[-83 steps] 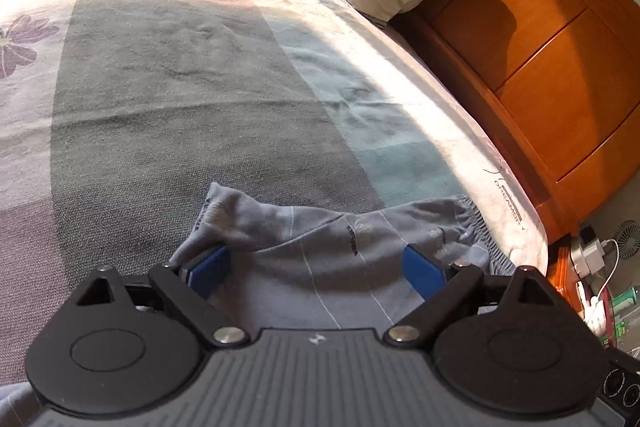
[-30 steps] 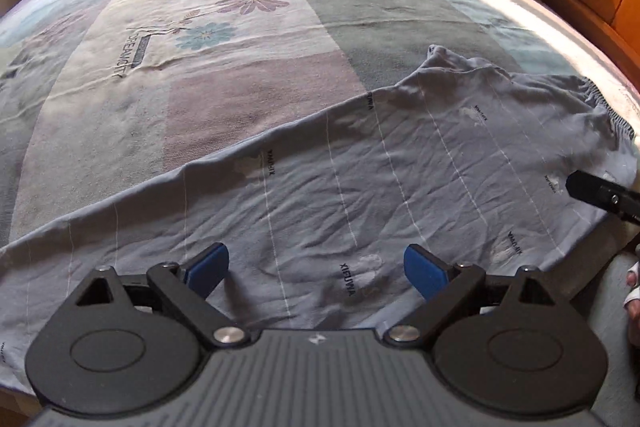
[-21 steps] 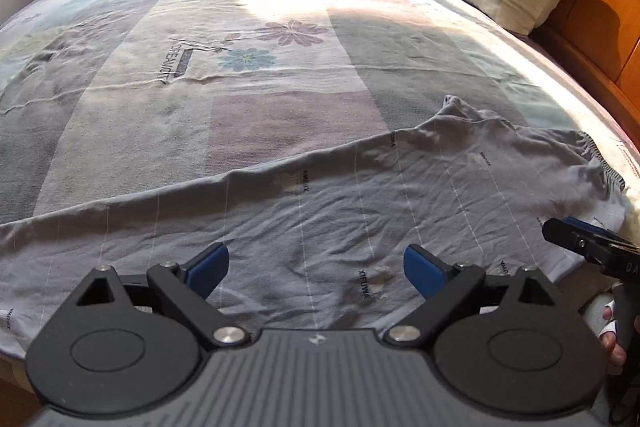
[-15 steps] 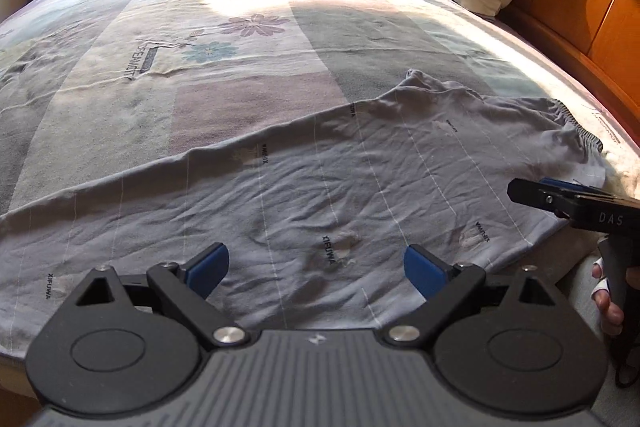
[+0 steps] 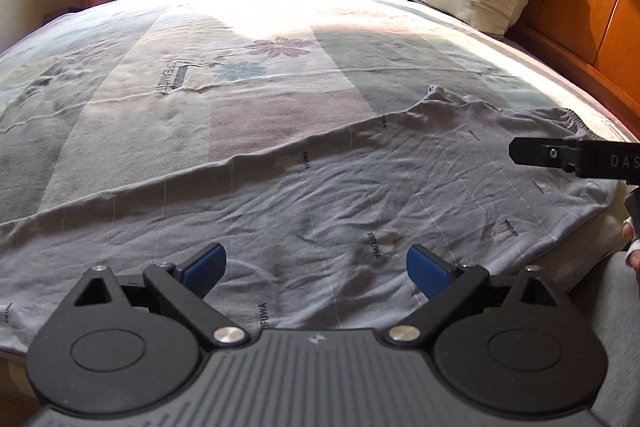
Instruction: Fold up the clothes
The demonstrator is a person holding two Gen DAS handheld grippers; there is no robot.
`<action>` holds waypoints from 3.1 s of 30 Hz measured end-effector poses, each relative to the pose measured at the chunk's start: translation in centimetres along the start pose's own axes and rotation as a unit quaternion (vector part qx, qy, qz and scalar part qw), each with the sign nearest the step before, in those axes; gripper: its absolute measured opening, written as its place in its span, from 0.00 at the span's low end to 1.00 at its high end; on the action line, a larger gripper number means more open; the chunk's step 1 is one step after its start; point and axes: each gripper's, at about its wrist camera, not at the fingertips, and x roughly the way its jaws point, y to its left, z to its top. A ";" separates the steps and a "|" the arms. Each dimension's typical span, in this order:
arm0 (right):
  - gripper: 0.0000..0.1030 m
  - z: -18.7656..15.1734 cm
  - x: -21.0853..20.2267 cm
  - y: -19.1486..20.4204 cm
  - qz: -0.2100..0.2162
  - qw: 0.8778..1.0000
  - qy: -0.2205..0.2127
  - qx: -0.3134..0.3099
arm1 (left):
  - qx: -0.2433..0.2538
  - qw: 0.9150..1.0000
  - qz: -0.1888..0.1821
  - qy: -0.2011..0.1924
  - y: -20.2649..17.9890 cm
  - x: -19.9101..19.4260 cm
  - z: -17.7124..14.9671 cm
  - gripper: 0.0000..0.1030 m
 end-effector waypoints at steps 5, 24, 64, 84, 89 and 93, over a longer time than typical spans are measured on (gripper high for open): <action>1.00 -1.1 2.2 4.1 -0.020 0.996 0.005 -0.088 | -0.019 1.000 -0.025 0.004 1.3 0.0 -2.2 0.95; 1.00 -6.4 3.0 4.0 -0.016 0.992 -0.060 -0.113 | -0.076 0.996 -0.047 -0.026 4.6 -0.3 -0.6 0.98; 1.00 -4.4 2.3 9.6 0.033 0.979 -0.044 -0.195 | -0.111 0.991 0.071 -0.032 8.6 -1.6 -2.1 0.98; 1.00 -7.0 3.1 11.3 0.046 0.985 -0.018 -0.166 | -0.211 0.971 0.091 -0.065 16.1 -4.9 -3.5 0.98; 1.00 -7.0 3.1 11.4 0.039 0.986 -0.017 -0.164 | -0.262 0.955 0.118 -0.079 19.4 -5.1 -3.3 0.98; 1.00 -7.1 3.1 11.5 0.032 0.987 -0.017 -0.159 | -0.274 0.952 0.110 -0.077 20.2 -5.0 -5.3 0.98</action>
